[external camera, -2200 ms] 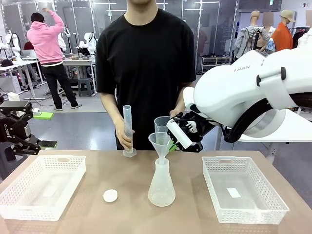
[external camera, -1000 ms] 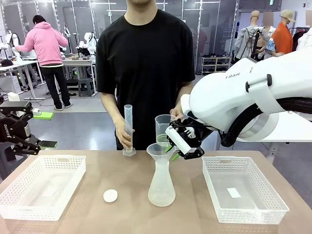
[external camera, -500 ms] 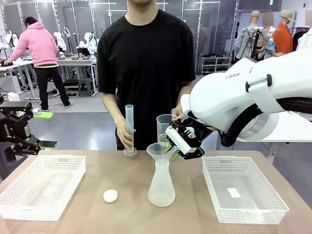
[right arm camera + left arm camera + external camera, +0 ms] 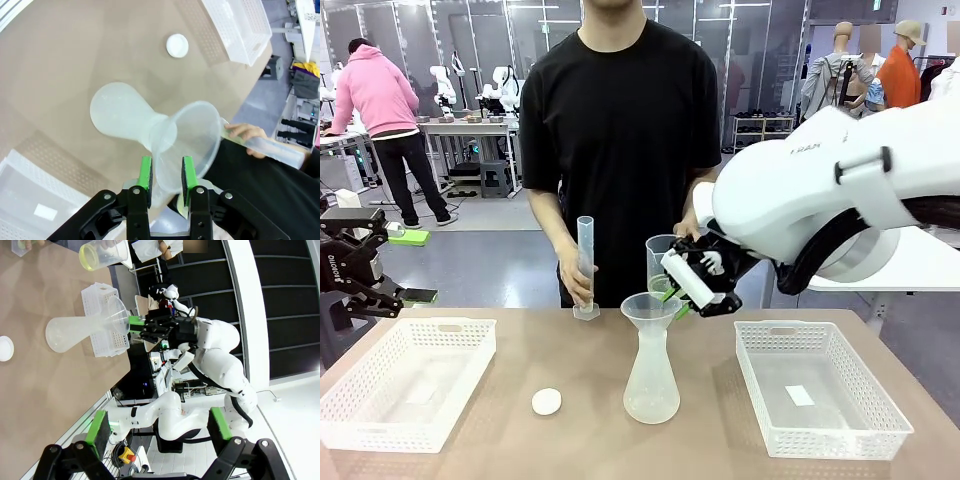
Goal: Prepare the solutions needed for the experiment.
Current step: Once the solution is in the Big flask , pick up the Plastic Funnel and place it back into the right Organizing basket.
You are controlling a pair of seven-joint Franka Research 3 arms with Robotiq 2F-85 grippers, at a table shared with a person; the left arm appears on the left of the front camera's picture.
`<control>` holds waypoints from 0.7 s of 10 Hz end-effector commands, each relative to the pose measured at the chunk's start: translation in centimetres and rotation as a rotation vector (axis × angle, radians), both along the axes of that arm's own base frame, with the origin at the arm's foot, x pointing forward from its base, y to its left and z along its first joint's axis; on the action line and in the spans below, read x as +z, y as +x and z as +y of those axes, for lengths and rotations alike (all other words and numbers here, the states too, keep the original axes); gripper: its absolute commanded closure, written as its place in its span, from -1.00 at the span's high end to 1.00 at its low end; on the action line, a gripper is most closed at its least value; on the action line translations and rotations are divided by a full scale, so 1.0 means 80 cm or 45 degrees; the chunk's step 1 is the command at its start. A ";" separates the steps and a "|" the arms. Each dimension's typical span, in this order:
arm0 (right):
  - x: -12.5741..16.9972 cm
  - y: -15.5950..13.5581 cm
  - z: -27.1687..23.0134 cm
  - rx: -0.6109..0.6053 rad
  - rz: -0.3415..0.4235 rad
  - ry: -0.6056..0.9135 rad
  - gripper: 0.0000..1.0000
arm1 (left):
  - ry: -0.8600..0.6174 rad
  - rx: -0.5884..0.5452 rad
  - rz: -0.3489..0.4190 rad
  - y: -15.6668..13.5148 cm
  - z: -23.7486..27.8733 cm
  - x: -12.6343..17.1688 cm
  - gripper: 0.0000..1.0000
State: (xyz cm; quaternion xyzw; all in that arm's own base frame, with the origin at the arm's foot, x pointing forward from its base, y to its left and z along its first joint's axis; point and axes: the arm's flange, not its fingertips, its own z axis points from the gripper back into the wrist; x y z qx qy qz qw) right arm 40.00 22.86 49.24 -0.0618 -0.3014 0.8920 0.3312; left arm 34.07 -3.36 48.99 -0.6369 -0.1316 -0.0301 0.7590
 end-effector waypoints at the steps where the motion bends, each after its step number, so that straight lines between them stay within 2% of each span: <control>1: 0.050 -0.017 -0.017 -0.114 -0.079 -0.063 -0.36 | -0.029 -0.003 -0.005 0.001 -0.002 0.003 1.00; 2: 0.074 -0.026 -0.027 -0.092 -0.133 0.020 -0.36 | -0.029 -0.003 -0.005 0.001 -0.002 0.003 1.00; 3: 0.091 -0.032 -0.043 -0.152 -0.087 -0.001 -0.36 | -0.029 -0.003 -0.005 0.001 -0.002 0.003 1.00; 4: 0.104 -0.035 -0.078 -0.339 0.127 -0.047 -0.36 | -0.029 -0.003 -0.005 0.001 -0.002 0.003 1.00; 5: 0.110 -0.038 -0.113 -0.512 0.174 0.029 -0.36 | -0.029 -0.003 -0.005 0.001 -0.002 0.003 1.00; 6: 0.113 -0.043 -0.140 -0.639 0.334 0.125 -0.36 | -0.029 -0.003 -0.005 0.001 -0.002 0.003 1.00; 7: 0.111 -0.046 -0.164 -0.817 0.540 0.231 -0.36 | -0.029 -0.003 -0.005 0.001 -0.002 0.003 1.00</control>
